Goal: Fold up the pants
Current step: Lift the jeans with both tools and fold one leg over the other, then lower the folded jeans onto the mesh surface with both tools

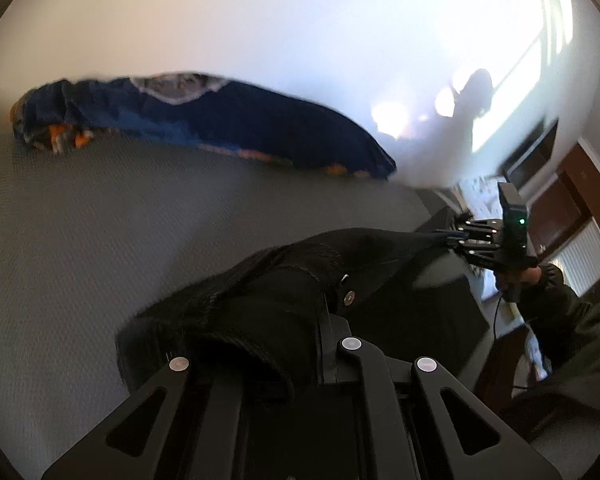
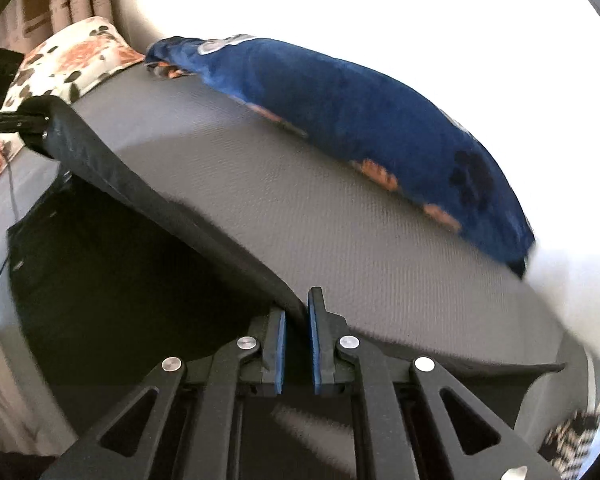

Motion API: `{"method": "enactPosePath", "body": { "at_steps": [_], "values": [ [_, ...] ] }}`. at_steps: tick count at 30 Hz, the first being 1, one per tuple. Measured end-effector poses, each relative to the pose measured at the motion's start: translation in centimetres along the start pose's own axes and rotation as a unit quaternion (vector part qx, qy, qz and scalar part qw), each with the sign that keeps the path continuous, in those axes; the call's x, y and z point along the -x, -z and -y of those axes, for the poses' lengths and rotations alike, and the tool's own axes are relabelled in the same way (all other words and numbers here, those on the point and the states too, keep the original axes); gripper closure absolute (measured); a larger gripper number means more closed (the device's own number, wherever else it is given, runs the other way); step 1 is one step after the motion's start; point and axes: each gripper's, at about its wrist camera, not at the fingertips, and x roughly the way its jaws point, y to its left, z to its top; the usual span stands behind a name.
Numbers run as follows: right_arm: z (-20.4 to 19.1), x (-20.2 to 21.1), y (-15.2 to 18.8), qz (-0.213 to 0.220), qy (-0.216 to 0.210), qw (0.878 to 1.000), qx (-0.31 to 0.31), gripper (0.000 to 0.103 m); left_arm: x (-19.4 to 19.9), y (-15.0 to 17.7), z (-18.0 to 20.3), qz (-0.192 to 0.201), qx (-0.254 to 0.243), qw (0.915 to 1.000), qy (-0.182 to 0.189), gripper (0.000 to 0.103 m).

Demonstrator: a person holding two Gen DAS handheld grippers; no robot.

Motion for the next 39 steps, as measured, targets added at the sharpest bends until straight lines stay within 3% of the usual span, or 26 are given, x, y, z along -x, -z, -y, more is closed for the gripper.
{"method": "enactPosePath", "body": {
  "at_steps": [4,10,13,18,22,23,24,25,29,31,34,39],
  "values": [
    [-2.4,2.1,5.0,-0.02,-0.025,0.999,-0.024,0.096,0.5,4.0,1.0,-0.037,-0.01,0.9992,-0.009,0.093],
    [-7.1,0.1,10.9,-0.073,-0.047,0.996,-0.037,0.096,-0.7,10.1,0.7,-0.101,-0.018,0.9939,-0.041,0.09],
    [-8.3,-1.6,12.5,-0.094,-0.051,0.994,-0.035,0.096,-1.6,12.4,0.7,-0.129,-0.024,0.9894,-0.063,0.087],
    [-8.6,-2.8,12.6,-0.099,-0.04,0.993,-0.042,0.096,-1.0,13.4,1.2,-0.134,-0.02,0.9867,-0.089,0.078],
    [-8.9,-3.0,12.7,-0.098,-0.031,0.994,-0.034,0.095,0.5,13.6,1.2,-0.149,-0.03,0.9831,-0.102,0.058],
    [-8.9,-3.0,12.6,-0.097,-0.03,0.994,-0.033,0.095,0.9,13.6,1.2,-0.149,-0.033,0.9824,-0.108,0.049],
    [-9.0,-2.9,12.6,-0.097,-0.028,0.994,-0.032,0.094,1.7,13.7,1.1,-0.144,-0.033,0.9798,-0.135,0.028],
    [-9.0,-2.8,12.8,-0.095,-0.027,0.994,-0.033,0.094,2.2,13.7,0.7,-0.135,-0.029,0.9779,-0.158,0.023],
    [-8.9,-2.8,12.8,-0.088,-0.029,0.995,-0.035,0.093,6.5,13.9,0.0,-0.079,0.051,0.984,-0.151,0.023],
    [-9.1,-2.5,13.0,-0.083,-0.029,0.995,-0.037,0.093,8.0,14.5,-0.2,-0.043,0.117,0.9849,-0.12,0.023],
    [-9.0,-2.5,12.9,-0.079,-0.03,0.996,-0.041,0.092,8.5,15.9,-0.2,-0.008,0.206,0.974,-0.095,0.025],
    [-8.8,-2.3,12.9,-0.073,-0.032,0.996,-0.043,0.092,5.4,18.0,-1.0,0.007,0.333,0.9414,-0.051,0.041]
  ]
}}
